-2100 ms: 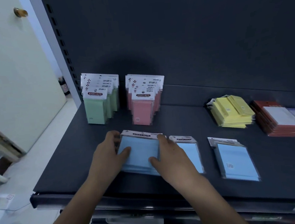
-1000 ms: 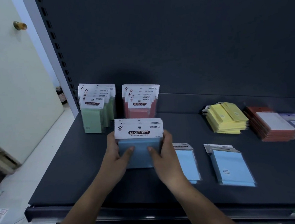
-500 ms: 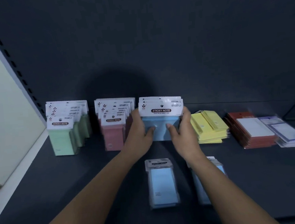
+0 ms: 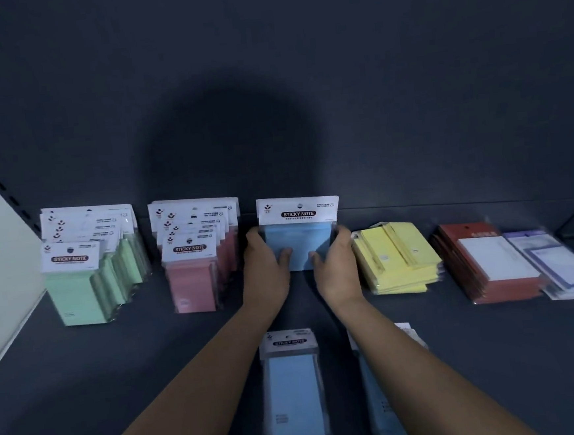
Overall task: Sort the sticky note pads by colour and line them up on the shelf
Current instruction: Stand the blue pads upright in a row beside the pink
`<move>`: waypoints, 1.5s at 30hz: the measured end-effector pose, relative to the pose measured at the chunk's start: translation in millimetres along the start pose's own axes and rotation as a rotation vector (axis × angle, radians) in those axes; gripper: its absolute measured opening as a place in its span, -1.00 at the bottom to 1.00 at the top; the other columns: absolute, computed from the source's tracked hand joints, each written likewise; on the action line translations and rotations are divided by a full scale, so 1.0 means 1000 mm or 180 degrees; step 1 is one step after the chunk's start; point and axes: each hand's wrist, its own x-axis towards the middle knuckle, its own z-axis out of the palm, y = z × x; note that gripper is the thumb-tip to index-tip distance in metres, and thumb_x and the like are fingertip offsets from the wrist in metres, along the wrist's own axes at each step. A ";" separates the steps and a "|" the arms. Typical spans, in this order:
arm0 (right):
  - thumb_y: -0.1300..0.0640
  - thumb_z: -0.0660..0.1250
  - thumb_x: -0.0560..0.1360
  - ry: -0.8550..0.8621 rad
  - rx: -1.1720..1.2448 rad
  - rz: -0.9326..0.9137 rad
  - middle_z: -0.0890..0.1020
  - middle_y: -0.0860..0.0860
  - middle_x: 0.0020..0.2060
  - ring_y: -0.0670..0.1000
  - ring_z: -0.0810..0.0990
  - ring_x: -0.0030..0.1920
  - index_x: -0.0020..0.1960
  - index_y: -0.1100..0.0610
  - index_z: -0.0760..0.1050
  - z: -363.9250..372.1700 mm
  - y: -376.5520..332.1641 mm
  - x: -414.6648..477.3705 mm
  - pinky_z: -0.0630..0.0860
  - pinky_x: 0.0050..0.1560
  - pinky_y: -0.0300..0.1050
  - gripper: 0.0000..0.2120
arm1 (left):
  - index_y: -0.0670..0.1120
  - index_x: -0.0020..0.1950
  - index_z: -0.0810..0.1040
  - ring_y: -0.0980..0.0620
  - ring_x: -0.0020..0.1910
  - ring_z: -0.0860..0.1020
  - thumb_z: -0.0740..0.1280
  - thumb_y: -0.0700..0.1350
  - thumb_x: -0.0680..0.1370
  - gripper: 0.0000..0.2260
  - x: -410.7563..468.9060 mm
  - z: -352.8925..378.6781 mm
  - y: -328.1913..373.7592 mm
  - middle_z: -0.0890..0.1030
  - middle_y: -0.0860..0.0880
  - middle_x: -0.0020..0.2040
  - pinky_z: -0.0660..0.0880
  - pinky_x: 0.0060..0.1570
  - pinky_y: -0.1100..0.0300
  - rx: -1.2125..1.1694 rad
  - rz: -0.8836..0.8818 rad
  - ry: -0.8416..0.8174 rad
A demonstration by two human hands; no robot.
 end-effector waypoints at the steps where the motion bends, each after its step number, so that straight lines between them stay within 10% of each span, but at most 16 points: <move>1: 0.33 0.25 0.52 -0.0018 -0.0029 0.0034 0.43 0.16 0.28 0.10 0.47 0.20 0.37 0.20 0.16 0.000 0.000 0.000 0.40 0.07 -0.17 -0.52 | -0.22 0.33 0.20 -0.09 0.24 0.43 0.32 -0.24 0.52 -0.55 0.000 0.001 0.000 0.43 -0.18 0.26 0.40 0.25 -0.01 0.0016 -0.0020 0.0013; 8: 0.31 0.31 0.47 -0.0481 -0.0323 0.0108 0.28 0.24 0.38 0.16 0.29 0.38 0.45 0.30 0.06 -0.017 -0.004 -0.009 0.32 0.32 -0.10 -0.36 | -0.28 0.43 0.11 -0.13 0.35 0.30 0.35 -0.21 0.50 -0.40 -0.014 -0.004 0.002 0.31 -0.23 0.34 0.27 0.36 -0.04 0.0144 -0.0196 -0.0111; 11: 0.28 0.32 0.46 -0.0647 -0.0204 0.0019 0.45 0.15 0.22 0.10 0.44 0.23 0.33 0.27 0.26 -0.032 -0.010 -0.018 0.36 -0.03 -0.31 -0.52 | -0.26 0.44 0.09 -0.11 0.35 0.30 0.34 -0.21 0.51 -0.39 -0.026 -0.008 0.007 0.29 -0.21 0.34 0.28 0.36 -0.05 0.0007 -0.0219 -0.0235; 16: 0.30 0.31 0.50 -0.0873 0.0534 0.0124 0.53 -0.03 -0.09 -0.08 0.51 -0.01 0.26 0.24 0.43 -0.073 -0.009 -0.040 0.38 0.10 -0.28 -0.67 | -0.17 0.40 0.23 -0.07 0.36 0.25 0.33 -0.09 0.52 -0.49 -0.058 -0.014 0.022 0.30 -0.11 0.34 0.19 0.31 0.15 0.0656 0.0111 -0.0687; 23: 0.03 0.28 0.53 -0.0337 -0.1557 0.0065 0.61 0.08 -0.04 0.10 0.56 0.01 0.01 0.21 0.58 -0.116 0.031 -0.087 0.41 -0.11 -0.14 -0.75 | -0.01 0.21 0.40 0.00 0.15 0.39 0.23 0.06 0.55 -0.73 -0.115 -0.003 0.043 0.53 0.04 0.05 0.23 0.06 0.15 0.1651 0.0732 -0.0960; 28: -0.10 0.21 0.55 -0.0271 -0.1894 0.0521 0.51 0.22 -0.10 0.19 0.49 0.03 -0.35 0.19 0.30 -0.123 0.052 -0.116 0.33 -0.10 -0.06 -0.55 | -0.03 0.19 0.39 -0.04 0.07 0.47 0.16 0.06 0.57 -0.74 -0.139 0.008 0.045 0.59 0.00 -0.03 0.28 0.16 0.09 0.2331 0.1103 -0.1179; 35: -0.01 0.26 0.53 -0.0265 -0.0988 0.0908 0.39 0.12 -0.18 0.09 0.38 -0.06 -0.40 0.11 0.23 -0.121 0.061 -0.126 0.22 -0.11 -0.15 -0.59 | -0.07 0.21 0.28 -0.12 -0.05 0.56 0.29 -0.07 0.52 -0.68 -0.151 0.010 0.055 0.62 -0.09 -0.08 0.47 -0.02 0.03 0.1335 0.0672 -0.1475; 39: 0.12 0.30 0.53 0.0257 0.0627 0.1049 0.59 0.14 -0.01 0.09 0.55 -0.03 0.01 0.18 0.46 -0.115 0.059 -0.131 0.45 -0.11 -0.11 -0.87 | -0.07 0.29 0.23 0.07 -0.07 0.52 0.36 -0.20 0.50 -0.55 -0.147 0.015 0.054 0.51 0.10 -0.10 0.47 -0.21 0.30 0.0175 0.0089 -0.1386; 45: 0.37 0.28 0.50 0.0235 0.2038 0.0147 0.65 -0.08 -0.04 -0.17 0.62 -0.03 0.15 0.01 0.42 -0.103 0.052 -0.131 0.53 -0.12 -0.33 -0.66 | -0.07 0.21 0.35 0.25 -0.13 0.50 0.38 -0.33 0.45 -0.60 -0.127 0.016 0.050 0.50 0.05 -0.04 0.45 -0.29 0.46 -0.1037 -0.0363 -0.0775</move>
